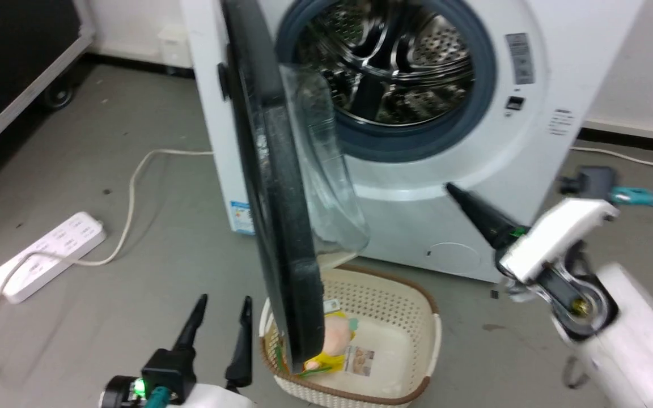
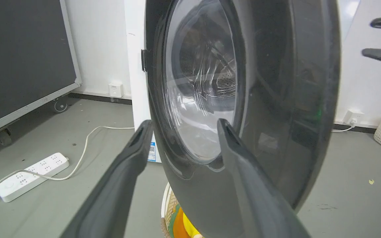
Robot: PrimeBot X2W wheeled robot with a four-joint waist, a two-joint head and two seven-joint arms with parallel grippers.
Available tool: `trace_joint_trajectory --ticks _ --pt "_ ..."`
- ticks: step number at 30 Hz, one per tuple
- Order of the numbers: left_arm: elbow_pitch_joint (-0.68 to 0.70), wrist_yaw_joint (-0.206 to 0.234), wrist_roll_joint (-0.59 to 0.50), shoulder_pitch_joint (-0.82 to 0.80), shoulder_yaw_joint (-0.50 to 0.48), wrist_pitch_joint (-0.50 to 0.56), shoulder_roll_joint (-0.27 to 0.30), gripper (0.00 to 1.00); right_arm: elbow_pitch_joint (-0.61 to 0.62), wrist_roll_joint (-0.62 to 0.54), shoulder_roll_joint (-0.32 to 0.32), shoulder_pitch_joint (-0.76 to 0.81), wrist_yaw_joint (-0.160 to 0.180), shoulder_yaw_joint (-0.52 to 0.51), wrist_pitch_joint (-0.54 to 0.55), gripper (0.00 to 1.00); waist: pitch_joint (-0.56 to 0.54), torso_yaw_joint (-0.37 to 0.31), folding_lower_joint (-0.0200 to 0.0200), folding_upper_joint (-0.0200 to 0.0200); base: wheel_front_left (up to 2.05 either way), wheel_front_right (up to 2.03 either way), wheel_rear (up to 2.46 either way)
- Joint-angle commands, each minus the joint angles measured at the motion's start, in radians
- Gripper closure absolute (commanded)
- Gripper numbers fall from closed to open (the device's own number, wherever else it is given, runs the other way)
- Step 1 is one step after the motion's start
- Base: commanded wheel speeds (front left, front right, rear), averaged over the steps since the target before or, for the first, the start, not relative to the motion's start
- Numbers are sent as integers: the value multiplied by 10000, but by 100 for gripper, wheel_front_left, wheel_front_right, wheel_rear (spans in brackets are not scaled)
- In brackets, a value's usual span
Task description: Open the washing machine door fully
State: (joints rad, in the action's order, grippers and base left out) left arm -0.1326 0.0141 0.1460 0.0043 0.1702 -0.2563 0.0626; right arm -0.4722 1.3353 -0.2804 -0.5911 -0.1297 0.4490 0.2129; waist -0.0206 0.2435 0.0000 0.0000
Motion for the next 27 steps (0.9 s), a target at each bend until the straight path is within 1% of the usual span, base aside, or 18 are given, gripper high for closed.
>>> trace_joint_trajectory --ticks 1,2,3,5,6,8,11,13,15,17,19,23,27 --pt "25 -54 57 117 -113 -55 72 0 387 -676 -404 413 -10 133 -660 0 -195 -343 0 0 0 0 0" --pt "29 -83 88 141 -194 -55 97 0 734 -1313 -707 622 -10 253 -1285 0 -238 -467 0 0 0 0 0" --pt "39 -154 147 229 -409 -55 183 0 1014 -3350 -1479 1233 -10 246 -3044 0 -362 -811 0 0 0 0 0" --pt "51 -196 209 294 -572 -55 234 0 991 -4827 -1692 1588 -10 38 -3947 0 -413 -1044 0 0 0 0 0" --pt "69 -217 237 323 -643 -55 251 0 1014 -5512 -1697 1781 -10 -161 -4201 0 -426 -1152 0 0 0 0 0" --pt "127 -246 249 401 -711 -55 259 0 1196 -6897 -1572 2213 -10 -842 -4507 0 -445 -1347 0 0 0 0 0" --pt "156 -329 325 523 -800 -55 266 0 1886 -8715 -986 3161 -10 -2129 -4663 0 -439 -1589 0 0 0 0 0" --pt "134 -379 347 547 -841 -55 270 0 2581 -9838 -455 3968 -10 -3002 -4701 0 -433 -1652 0 0 0 0 0" --pt "117 -407 366 563 -889 -55 266 0 3350 -10668 223 4814 -10 -3767 -4719 0 -417 -1711 0 0 0 0 0" --pt "97 -426 389 573 -925 -55 252 0 4046 -11385 847 5597 -10 -4281 -4728 0 -395 -1749 0 0 0 0 0" --pt "64 -461 401 571 -925 -55 235 0 4494 -11877 1424 6289 -10 -4671 -4733 0 -365 -1762 0 0 0 0 0" --pt "-35 -538 383 561 -881 -55 209 0 4726 -12638 1998 7300 -10 -4989 -4736 0 -327 -1734 0 0 0 0 0" --pt "-236 -600 393 575 -867 -55 197 0 4566 -12904 2235 7766 -10 -5204 -4737 0 -307 -1677 0 0 0 0 0"
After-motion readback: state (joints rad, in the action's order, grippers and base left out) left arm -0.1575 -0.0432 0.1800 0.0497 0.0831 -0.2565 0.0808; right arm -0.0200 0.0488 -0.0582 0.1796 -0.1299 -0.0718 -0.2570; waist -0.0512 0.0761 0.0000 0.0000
